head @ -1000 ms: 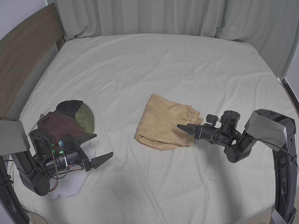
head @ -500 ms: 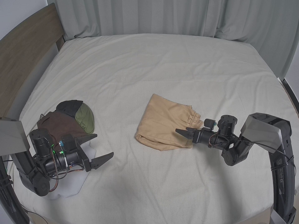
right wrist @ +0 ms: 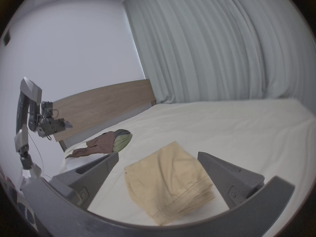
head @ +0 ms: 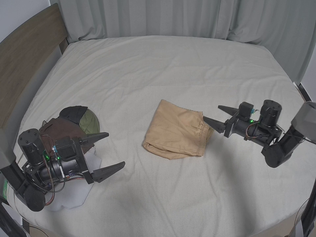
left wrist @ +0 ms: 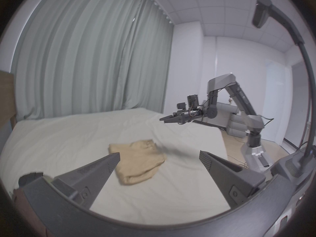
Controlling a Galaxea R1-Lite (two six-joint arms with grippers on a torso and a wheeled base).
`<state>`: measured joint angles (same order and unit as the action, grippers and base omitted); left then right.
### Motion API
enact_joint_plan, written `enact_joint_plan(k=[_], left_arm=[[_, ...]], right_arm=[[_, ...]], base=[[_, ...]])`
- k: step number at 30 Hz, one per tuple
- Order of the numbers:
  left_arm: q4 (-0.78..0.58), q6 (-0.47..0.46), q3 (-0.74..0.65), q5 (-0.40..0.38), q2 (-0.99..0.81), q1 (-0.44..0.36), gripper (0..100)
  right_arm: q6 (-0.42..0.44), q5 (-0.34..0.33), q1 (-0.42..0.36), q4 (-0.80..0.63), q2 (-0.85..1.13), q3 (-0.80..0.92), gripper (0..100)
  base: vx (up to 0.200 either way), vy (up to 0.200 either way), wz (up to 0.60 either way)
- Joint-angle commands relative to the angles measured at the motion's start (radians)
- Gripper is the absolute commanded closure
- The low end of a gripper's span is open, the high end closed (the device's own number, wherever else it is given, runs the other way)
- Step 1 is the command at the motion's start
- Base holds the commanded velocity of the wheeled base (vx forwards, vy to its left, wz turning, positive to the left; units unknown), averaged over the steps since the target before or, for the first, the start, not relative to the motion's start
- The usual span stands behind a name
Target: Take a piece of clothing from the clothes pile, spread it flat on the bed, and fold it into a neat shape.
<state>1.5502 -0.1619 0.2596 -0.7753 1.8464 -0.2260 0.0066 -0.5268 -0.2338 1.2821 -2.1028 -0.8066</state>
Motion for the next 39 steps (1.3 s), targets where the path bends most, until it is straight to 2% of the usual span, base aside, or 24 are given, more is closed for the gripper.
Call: enact_joint_plan(k=[1, 2, 3, 5, 11, 12, 14, 17, 18, 19, 23, 26, 29, 34, 36, 39], left_arm=[[-0.002, 0.022, -0.072, -0.039, -0.268, -0.119, 0], [-0.002, 0.022, -0.072, -0.039, -0.268, -0.119, 0], [-0.002, 0.032, -0.126, -0.039, -0.349, -0.154, 0], [-0.004, 0.035, -0.178, -0.041, -0.426, -0.174, 0], [-0.015, 0.035, -0.255, -0.013, -0.558, -0.161, 0], [-0.029, 0.039, -0.26, 0.06, -0.608, -0.142, 0], [-0.05, 0.059, -0.26, 0.133, -0.658, -0.127, 0], [-0.101, 0.093, -0.26, 0.238, -0.753, -0.11, 0], [-0.101, 0.093, -0.26, 0.238, -0.753, -0.11, 0], [-0.154, 0.094, -0.258, 0.292, -0.826, -0.107, 0], [-0.286, 0.094, -0.257, 0.373, -0.946, -0.105, 0], [-0.453, 0.094, -0.253, 0.453, -1.079, -0.107, 0], [-0.627, 0.093, -0.23, 0.501, -1.191, -0.104, 0], [-0.854, 0.094, -0.23, 0.519, -1.369, -0.029, 0], [-0.946, 0.094, -0.224, 0.519, -1.438, -0.013, 0], [-1.019, 0.094, -0.22, 0.519, -1.494, 0.011, 0]], right_arm=[[-0.126, 0.059, 0.031, 0.002, 0.342, 0.204, 0], [-0.126, 0.059, 0.031, 0.002, 0.342, 0.204, 0], [-0.126, 0.059, 0.031, -0.003, 0.445, 0.265, 0], [-0.126, 0.059, 0.033, -0.004, 0.535, 0.322, 0], [-0.126, 0.059, 0.048, -0.004, 0.75, 0.486, 0], [-0.126, 0.059, 0.05, -0.004, 0.851, 0.561, 0], [-0.126, 0.059, 0.062, -0.009, 0.938, 0.616, 0], [-0.123, 0.059, 0.105, -0.044, 1.07, 0.662, 0], [-0.123, 0.059, 0.105, -0.044, 1.07, 0.662, 0], [-0.112, 0.057, 0.122, -0.099, 1.175, 0.679, 0], [-0.066, 0.06, 0.143, -0.265, 1.37, 0.682, 0], [-0.053, 0.064, 0.185, -0.498, 1.57, 0.673, 0], [-0.048, 0.062, 0.194, -0.682, 1.735, 0.656, 0], [-0.03, 0.062, 0.183, -0.962, 1.956, 0.629, 0], [-0.016, 0.062, 0.18, -1.032, 2.017, 0.629, 0], [-0.008, 0.064, 0.182, -1.038, 2.029, 0.646, 0]], base=[[0.0, 0.0, 0.0], [0.0, 0.0, 0.0], [0.0, 0.0, 0.0], [0.0, 0.0, 0.0], [0.0, 0.0, 0.0], [0.0, 0.0, 0.0], [0.0, 0.0, 0.0], [0.0, 0.0, 0.0], [0.0, 0.0, 0.0], [0.0, 0.0, 0.0], [0.0, 0.0, 0.0], [0.0, 0.0, 0.0], [0.0, 0.0, 0.0], [0.0, 0.0, 0.0], [0.0, 0.0, 0.0], [0.0, 0.0, 0.0]])
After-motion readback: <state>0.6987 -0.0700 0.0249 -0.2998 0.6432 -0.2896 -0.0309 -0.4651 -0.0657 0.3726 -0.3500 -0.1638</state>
